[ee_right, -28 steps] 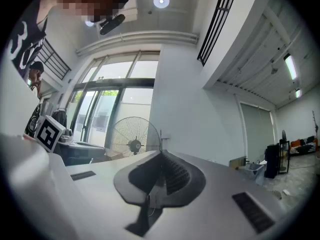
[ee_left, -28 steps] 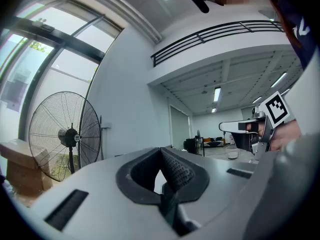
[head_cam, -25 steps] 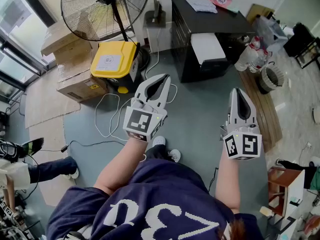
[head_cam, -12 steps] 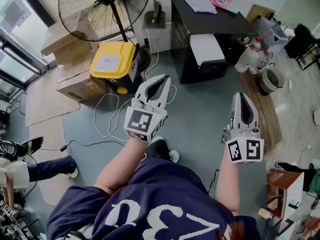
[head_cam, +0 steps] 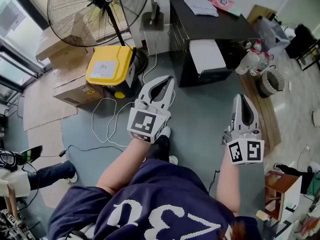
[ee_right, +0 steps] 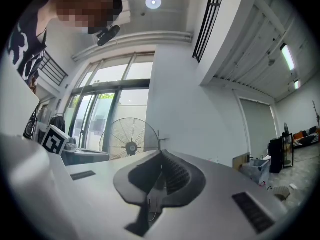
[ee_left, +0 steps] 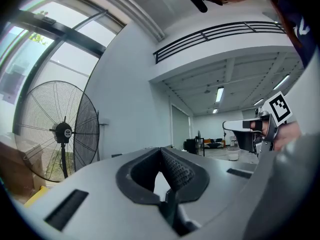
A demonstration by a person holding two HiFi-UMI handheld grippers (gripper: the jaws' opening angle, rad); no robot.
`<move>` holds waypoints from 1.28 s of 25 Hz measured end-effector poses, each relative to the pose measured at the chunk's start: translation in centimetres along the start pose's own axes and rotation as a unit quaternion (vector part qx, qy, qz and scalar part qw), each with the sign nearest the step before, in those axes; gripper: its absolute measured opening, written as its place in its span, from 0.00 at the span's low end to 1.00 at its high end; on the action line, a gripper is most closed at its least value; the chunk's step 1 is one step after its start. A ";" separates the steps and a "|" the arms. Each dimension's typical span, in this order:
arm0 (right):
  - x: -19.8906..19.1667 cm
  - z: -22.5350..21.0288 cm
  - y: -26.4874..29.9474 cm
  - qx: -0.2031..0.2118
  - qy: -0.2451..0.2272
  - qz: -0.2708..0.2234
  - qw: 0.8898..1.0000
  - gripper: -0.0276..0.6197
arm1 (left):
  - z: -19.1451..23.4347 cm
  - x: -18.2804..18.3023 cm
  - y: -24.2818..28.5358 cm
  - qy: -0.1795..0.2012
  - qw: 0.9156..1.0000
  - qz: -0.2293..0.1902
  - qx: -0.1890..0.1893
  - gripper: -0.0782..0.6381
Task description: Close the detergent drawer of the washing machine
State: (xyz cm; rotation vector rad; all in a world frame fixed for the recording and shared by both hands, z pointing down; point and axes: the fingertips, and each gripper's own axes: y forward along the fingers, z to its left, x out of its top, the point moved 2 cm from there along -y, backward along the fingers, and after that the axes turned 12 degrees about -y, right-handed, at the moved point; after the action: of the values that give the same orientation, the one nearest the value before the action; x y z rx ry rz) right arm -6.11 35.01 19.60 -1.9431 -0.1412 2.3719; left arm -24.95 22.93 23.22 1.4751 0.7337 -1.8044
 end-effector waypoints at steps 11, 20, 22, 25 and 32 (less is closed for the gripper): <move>-1.9 -4.6 14.5 -0.046 -0.009 0.004 0.999 0.07 | 8.5 2.3 14.3 0.016 0.999 -0.005 -0.049 0.14; -5.0 -8.8 20.3 -0.073 -0.014 0.039 0.996 0.07 | 11.3 1.0 22.4 0.001 0.997 -0.007 -0.078 0.14; -5.7 -9.9 21.3 -0.072 -0.011 0.043 0.996 0.07 | 11.5 0.5 23.6 -0.004 0.997 -0.002 -0.075 0.14; -7.0 -11.7 23.4 -0.062 -0.006 0.045 0.997 0.07 | 12.1 -0.3 25.7 -0.008 0.998 0.007 -0.063 0.14; -10.2 -18.6 27.9 -0.009 -0.008 0.037 0.999 0.07 | 11.7 -2.2 31.3 -0.002 1.000 0.023 -0.013 0.14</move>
State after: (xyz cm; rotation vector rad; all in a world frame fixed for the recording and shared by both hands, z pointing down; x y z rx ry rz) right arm 14.23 6.59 22.66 -1.9707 -0.0928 2.4410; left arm -6.79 -4.81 27.62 1.4595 0.7125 -1.7574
